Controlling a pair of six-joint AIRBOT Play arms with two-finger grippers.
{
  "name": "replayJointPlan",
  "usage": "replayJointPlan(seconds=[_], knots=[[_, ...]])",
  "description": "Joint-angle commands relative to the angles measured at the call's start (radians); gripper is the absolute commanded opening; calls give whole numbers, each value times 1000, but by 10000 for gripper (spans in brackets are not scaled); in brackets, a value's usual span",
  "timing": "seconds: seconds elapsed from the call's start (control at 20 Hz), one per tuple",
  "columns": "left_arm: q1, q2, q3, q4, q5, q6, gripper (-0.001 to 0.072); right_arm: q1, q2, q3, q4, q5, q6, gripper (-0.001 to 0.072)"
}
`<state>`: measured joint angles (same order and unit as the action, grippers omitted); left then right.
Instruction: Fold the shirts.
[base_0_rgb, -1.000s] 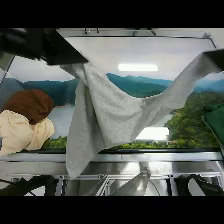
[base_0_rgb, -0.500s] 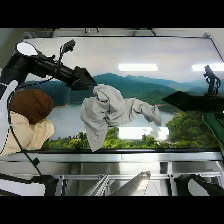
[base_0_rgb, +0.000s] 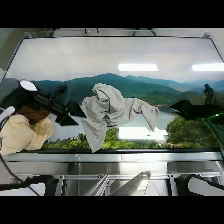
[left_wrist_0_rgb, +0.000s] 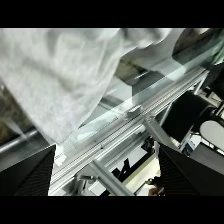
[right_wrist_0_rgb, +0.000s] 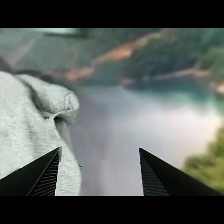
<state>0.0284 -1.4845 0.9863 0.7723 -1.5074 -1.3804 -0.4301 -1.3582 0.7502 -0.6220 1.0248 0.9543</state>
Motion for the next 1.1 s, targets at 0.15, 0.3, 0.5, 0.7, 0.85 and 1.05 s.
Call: replayJointPlan(seconds=[0.15,0.3,0.5,0.7,0.85,1.05], knots=[[-106,63,-296,18,210,-51,694,201,-196,35,138,19,-87,493],[-140,-34,-281,16,234,-55,694,272,-222,84,152,19,-87,493],[-206,-158,-170,12,236,-41,281,280,-222,124,235,50,-87,444],[-254,-148,-64,13,244,-15,20,277,-219,167,242,198,-92,80],[-224,-6,-37,13,201,-7,20,226,-164,207,245,310,-91,17],[-92,318,26,-24,179,-6,21,64,21,269,410,463,-92,16]])
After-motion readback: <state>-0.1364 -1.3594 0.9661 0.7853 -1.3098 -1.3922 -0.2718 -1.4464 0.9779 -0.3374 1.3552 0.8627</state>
